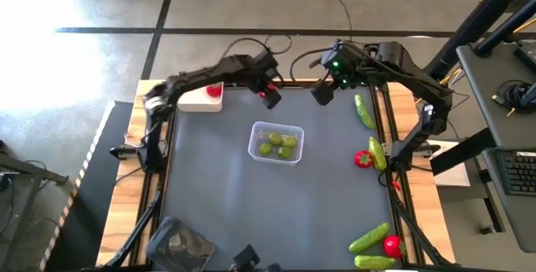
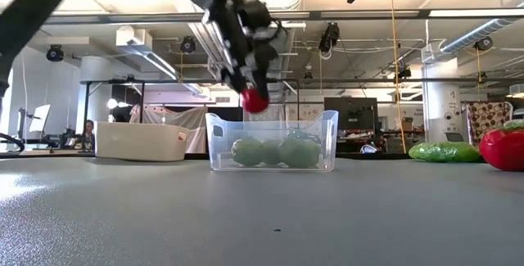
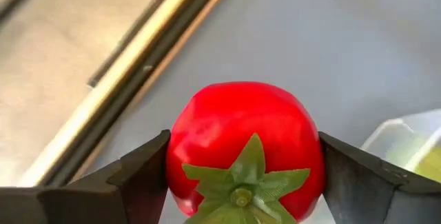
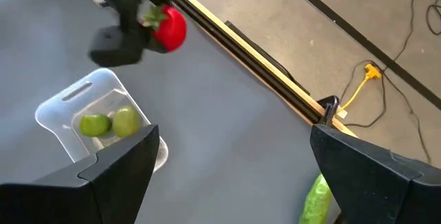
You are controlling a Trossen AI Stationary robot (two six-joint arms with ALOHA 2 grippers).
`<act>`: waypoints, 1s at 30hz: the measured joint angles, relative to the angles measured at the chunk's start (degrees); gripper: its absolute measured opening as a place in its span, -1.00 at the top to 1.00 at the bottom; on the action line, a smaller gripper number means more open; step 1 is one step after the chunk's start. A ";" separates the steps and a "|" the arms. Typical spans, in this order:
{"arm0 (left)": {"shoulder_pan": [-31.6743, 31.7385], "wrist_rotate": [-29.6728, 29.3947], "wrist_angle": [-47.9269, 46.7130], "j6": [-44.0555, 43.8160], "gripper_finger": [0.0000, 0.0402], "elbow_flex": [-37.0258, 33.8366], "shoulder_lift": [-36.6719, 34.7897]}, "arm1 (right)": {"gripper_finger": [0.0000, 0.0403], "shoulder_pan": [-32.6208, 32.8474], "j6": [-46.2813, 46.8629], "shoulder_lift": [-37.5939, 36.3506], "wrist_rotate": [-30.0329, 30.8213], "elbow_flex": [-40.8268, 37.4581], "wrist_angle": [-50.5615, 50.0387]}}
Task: Sort produce into baskets
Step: Put the top right tomato into the white bin
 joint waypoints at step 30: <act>9.12 -13.83 -9.52 -17.03 -0.47 -43.65 -50.24 | -0.84 6.50 9.80 0.06 0.03 -3.43 6.11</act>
